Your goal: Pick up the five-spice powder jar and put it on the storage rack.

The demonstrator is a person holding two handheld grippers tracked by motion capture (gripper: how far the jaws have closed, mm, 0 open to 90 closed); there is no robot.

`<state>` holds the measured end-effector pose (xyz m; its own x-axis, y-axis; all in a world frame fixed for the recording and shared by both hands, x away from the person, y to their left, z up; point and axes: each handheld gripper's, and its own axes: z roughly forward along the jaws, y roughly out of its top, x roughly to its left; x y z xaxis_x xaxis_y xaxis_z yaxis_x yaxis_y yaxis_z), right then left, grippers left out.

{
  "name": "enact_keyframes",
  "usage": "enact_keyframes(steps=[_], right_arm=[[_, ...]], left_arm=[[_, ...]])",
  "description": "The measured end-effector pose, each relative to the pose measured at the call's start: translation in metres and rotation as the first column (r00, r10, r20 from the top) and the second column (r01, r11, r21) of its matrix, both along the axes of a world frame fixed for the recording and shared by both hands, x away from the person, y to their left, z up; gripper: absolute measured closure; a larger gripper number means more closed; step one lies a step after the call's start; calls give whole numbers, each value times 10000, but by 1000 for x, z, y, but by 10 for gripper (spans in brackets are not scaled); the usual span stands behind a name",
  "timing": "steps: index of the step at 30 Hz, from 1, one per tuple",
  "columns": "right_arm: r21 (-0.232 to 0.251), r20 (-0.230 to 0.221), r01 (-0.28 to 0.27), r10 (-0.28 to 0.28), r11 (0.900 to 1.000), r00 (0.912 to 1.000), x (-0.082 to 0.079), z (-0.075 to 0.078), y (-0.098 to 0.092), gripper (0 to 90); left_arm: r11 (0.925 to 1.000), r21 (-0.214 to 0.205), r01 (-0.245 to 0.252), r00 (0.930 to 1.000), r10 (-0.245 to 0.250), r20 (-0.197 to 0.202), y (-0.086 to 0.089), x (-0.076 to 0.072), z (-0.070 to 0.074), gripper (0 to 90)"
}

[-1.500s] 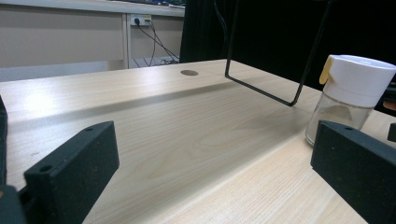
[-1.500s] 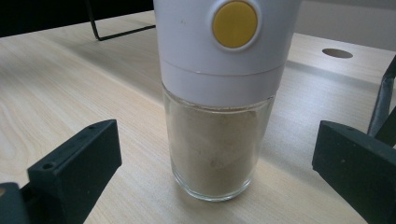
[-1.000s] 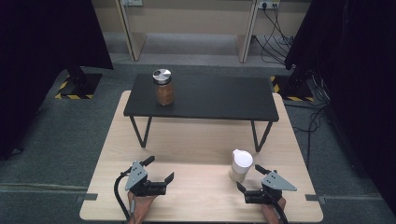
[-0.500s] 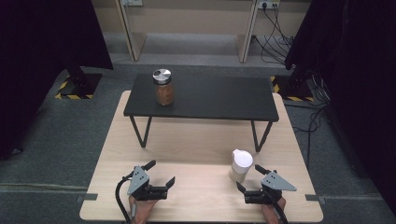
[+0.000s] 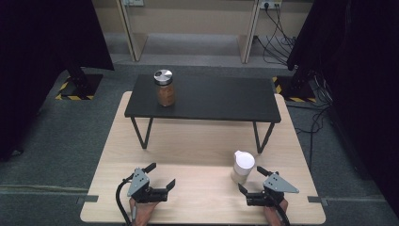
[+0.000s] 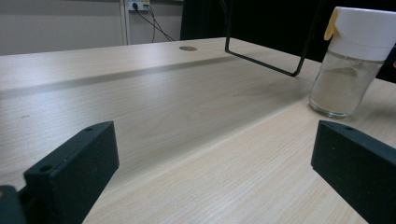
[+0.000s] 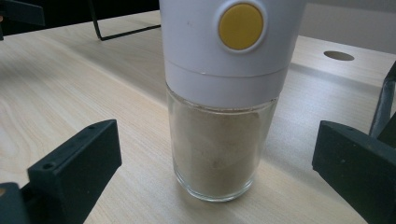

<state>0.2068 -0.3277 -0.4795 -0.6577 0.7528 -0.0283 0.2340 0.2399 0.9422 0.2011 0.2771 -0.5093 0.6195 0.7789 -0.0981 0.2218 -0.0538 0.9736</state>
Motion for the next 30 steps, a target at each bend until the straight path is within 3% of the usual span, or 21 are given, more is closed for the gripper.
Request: enact_keyframes(steps=[30], right_arm=[[89, -14, 7, -6, 10000, 10000, 0, -1, -1, 13]], left_arm=[[10000, 57, 50, 10000, -51, 70, -1, 0, 0, 4]])
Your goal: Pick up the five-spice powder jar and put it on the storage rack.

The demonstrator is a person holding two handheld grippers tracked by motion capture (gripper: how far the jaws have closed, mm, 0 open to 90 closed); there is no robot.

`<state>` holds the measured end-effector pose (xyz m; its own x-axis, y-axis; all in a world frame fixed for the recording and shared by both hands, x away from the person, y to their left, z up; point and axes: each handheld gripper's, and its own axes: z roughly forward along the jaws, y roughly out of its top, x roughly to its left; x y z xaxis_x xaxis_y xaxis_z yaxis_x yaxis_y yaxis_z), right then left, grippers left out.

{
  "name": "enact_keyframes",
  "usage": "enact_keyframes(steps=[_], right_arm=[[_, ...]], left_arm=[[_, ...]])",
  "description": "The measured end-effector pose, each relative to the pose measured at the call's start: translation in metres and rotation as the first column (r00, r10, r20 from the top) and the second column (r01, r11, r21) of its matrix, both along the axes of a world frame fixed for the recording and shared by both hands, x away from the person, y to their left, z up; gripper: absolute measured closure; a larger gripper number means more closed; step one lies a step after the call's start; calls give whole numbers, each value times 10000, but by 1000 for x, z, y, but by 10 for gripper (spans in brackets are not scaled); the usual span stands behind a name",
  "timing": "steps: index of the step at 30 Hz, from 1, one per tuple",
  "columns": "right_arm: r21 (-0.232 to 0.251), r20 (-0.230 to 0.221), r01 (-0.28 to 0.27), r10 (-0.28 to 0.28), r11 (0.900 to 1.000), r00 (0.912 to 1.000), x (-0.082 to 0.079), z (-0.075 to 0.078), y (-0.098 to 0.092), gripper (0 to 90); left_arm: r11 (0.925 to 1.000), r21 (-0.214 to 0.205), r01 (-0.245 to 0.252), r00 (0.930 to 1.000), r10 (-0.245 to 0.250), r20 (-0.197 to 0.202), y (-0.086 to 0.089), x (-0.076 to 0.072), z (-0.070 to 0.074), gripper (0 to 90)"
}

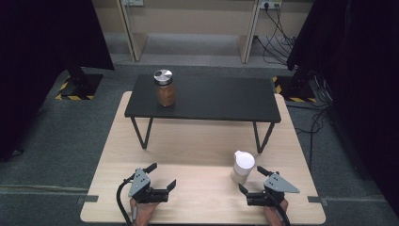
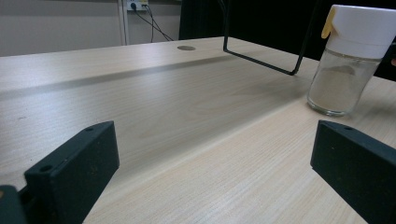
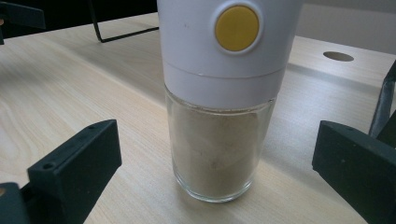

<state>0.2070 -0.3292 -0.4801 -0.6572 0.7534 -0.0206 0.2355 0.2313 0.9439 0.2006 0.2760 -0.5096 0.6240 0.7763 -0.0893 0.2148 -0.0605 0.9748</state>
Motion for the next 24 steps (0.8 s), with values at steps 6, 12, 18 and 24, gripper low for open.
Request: enact_keyframes(steps=[6, 12, 18, 24], right_arm=[[35, -1, 15, -15, 10000, 10000, 0, 0, 0, 13], [9, -2, 24, -24, 10000, 10000, 0, 0, 0, 12], [24, -4, 26, -26, 10000, 10000, 0, 0, 0, 12], [26, -7, 35, -35, 10000, 10000, 0, 0, 0, 12]], left_arm=[[10000, -3, -10, 10000, 10, 16, 0, 0, 0, 4], [10000, -24, 6, 10000, -6, 8, 0, 0, 0, 5], [10000, 0, 2, 10000, -2, 36, 0, 0, 0, 5], [10000, -9, 14, 10000, -14, 39, 0, 0, 0, 5]])
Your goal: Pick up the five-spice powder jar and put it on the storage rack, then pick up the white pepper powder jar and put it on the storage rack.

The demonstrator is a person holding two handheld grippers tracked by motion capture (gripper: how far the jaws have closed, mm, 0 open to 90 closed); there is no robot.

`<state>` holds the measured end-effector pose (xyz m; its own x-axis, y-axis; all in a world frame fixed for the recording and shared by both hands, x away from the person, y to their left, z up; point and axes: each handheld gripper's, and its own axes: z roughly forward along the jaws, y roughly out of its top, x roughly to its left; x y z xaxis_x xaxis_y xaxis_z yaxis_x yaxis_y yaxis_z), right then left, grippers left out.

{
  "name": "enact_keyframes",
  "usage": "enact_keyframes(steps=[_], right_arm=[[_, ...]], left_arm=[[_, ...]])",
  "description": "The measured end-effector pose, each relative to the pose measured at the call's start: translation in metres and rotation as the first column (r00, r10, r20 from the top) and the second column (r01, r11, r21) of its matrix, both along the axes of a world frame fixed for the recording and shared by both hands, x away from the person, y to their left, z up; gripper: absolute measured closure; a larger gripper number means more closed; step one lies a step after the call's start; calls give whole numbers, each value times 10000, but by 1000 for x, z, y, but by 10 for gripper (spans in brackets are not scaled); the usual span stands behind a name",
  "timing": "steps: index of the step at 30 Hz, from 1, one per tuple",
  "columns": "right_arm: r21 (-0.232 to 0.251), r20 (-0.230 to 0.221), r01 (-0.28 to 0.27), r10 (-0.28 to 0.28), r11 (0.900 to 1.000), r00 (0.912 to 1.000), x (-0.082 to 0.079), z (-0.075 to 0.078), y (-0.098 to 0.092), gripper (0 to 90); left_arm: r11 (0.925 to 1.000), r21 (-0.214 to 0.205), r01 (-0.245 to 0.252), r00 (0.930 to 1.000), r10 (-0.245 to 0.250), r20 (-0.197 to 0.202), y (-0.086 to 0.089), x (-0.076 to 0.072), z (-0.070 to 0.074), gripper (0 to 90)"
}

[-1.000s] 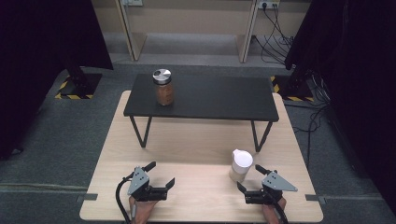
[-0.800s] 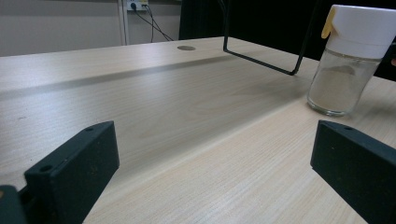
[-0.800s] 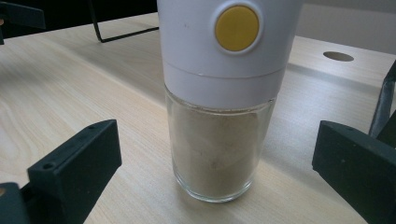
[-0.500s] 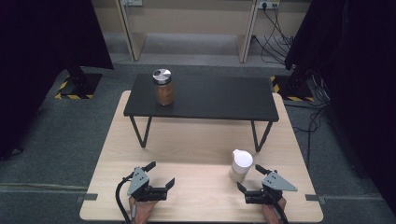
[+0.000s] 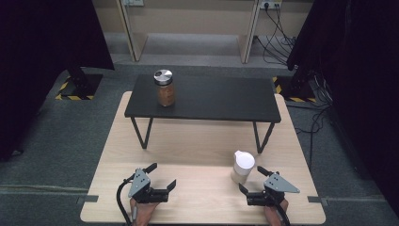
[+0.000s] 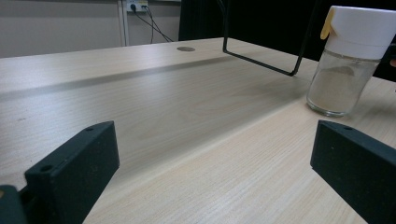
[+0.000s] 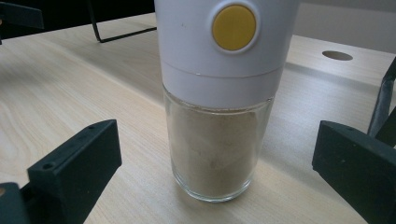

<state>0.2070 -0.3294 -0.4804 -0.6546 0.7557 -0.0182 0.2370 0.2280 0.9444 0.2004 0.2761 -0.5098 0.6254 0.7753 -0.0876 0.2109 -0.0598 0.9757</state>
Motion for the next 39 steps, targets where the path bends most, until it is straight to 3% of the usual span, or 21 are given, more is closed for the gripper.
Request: enact_keyframes(steps=[39], right_arm=[[15, 71, -77, 77, 10000, 9999, -1, 0, -1, 12]], left_arm=[[10000, -15, -9, 10000, 9, 43, 0, -1, 0, 6]])
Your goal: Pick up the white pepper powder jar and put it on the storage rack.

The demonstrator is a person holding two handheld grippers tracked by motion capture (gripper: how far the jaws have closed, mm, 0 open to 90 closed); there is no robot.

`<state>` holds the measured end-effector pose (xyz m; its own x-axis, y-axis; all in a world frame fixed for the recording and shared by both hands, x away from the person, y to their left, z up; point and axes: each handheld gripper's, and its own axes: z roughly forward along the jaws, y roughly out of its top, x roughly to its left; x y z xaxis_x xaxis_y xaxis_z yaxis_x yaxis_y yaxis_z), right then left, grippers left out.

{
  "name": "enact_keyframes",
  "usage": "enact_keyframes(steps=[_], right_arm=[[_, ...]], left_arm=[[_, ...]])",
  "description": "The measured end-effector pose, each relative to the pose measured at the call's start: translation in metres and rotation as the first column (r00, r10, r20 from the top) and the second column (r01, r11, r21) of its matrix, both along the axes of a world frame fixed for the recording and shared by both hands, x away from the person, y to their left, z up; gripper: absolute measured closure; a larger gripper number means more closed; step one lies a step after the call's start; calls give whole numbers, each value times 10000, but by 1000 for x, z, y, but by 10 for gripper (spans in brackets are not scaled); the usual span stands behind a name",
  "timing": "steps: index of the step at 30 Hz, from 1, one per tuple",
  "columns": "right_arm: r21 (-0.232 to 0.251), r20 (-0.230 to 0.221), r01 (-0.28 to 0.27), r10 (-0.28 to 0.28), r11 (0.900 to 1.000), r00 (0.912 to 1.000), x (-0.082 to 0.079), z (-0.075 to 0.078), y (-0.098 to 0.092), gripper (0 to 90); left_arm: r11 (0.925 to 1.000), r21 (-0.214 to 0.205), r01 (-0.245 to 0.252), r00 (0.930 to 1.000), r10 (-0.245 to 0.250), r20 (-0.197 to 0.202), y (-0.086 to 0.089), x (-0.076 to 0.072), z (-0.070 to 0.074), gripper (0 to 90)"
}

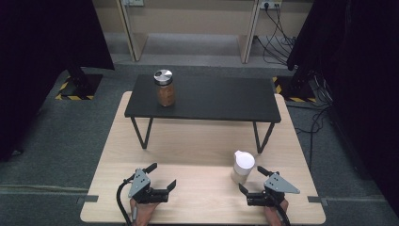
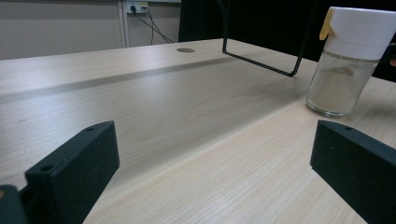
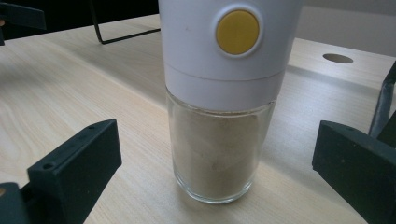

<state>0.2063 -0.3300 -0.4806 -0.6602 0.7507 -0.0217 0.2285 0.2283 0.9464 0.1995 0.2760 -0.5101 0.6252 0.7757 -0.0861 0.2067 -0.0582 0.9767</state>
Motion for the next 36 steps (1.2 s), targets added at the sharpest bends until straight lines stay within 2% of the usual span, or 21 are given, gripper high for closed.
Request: enact_keyframes(steps=[10, 15, 25, 28, 32, 36], right_arm=[[202, 239, -69, 64, 9998, 9997, -1, -3, -2, 12], [194, 308, 114, -120, 9997, 9995, -2, -4, 1, 13], [619, 669, 333, -374, 9975, 9971, -2, -9, 6, 13], [890, 797, 414, -486, 9952, 9956, -3, -10, 8, 13], [1242, 765, 637, -736, 9902, 9943, -4, -12, 11, 12], [1316, 832, 777, -891, 9883, 9925, -5, -13, 16, 13]], left_arm=[[10000, 9, 12, 10000, -12, 10, 0, 0, 0, 6], [10000, -37, 25, 10000, -25, 9, 1, 0, 0, 6], [10000, -35, 34, 10000, -34, 12, 1, 0, 0, 8], [10000, -16, 41, 10000, -41, 14, 1, 0, 0, 8], [10000, -11, 43, 10000, -43, 16, 1, 0, 0, 8], [10000, -2, 65, 10000, -65, 15, 1, 0, 0, 10]])
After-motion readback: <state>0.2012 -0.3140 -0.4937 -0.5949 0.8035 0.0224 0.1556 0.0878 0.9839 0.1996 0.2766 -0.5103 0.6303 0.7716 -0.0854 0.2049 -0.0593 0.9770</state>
